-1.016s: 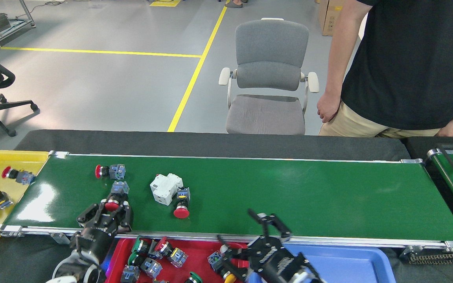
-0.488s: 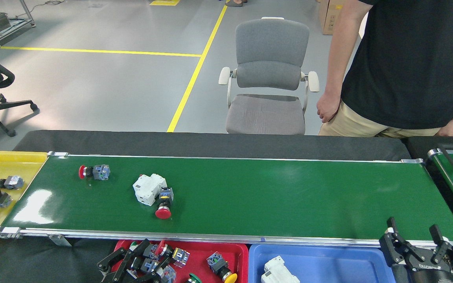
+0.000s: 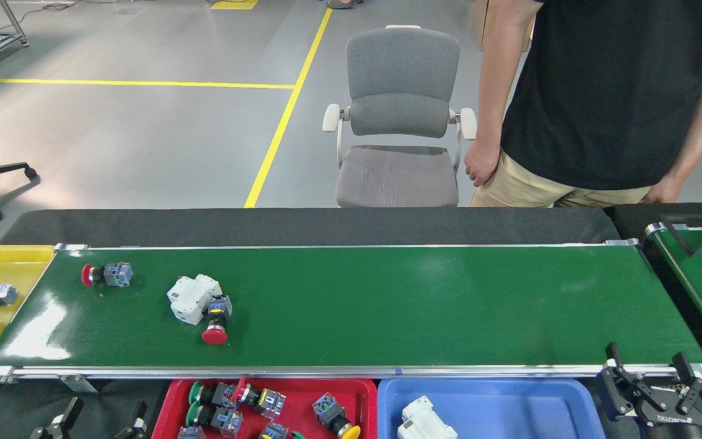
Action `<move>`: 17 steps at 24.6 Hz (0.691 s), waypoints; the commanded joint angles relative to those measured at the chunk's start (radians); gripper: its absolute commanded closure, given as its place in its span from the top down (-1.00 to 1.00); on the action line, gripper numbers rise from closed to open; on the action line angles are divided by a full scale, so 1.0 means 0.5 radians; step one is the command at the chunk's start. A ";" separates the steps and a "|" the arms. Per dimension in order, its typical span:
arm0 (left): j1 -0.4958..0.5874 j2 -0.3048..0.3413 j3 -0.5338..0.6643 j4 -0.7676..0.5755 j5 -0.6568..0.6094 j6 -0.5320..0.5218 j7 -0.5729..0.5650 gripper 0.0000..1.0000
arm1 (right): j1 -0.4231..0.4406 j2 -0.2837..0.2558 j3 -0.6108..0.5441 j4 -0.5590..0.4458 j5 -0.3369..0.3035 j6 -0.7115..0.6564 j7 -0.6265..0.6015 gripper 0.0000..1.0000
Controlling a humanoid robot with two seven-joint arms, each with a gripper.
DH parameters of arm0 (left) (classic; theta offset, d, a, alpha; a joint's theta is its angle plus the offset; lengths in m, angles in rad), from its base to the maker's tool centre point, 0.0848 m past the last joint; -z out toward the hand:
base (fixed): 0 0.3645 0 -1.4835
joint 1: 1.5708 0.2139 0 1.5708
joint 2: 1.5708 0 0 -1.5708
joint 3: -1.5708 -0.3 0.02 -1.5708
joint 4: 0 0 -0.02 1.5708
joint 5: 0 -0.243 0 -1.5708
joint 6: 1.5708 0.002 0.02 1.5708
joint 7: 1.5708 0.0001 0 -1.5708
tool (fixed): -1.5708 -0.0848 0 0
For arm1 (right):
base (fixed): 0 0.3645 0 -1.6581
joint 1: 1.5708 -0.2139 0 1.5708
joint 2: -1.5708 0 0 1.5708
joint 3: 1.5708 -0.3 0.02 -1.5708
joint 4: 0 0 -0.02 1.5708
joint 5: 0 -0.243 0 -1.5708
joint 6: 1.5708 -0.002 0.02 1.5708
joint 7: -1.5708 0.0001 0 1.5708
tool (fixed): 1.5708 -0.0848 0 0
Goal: Pick switch part from conveyor to tray
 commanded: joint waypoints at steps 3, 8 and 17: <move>-0.080 0.009 -0.119 -0.014 0.000 0.008 -0.012 1.00 | -0.006 0.003 -0.006 -0.035 -0.006 -0.133 -0.015 0.98; -0.203 0.009 -0.193 -0.002 -0.009 0.024 -0.193 1.00 | -0.009 0.061 0.003 -0.035 -0.006 -0.268 -0.009 0.98; -0.574 0.168 -0.184 0.437 -0.080 0.174 -0.217 1.00 | 0.006 0.064 0.006 -0.032 -0.006 -0.277 -0.006 0.98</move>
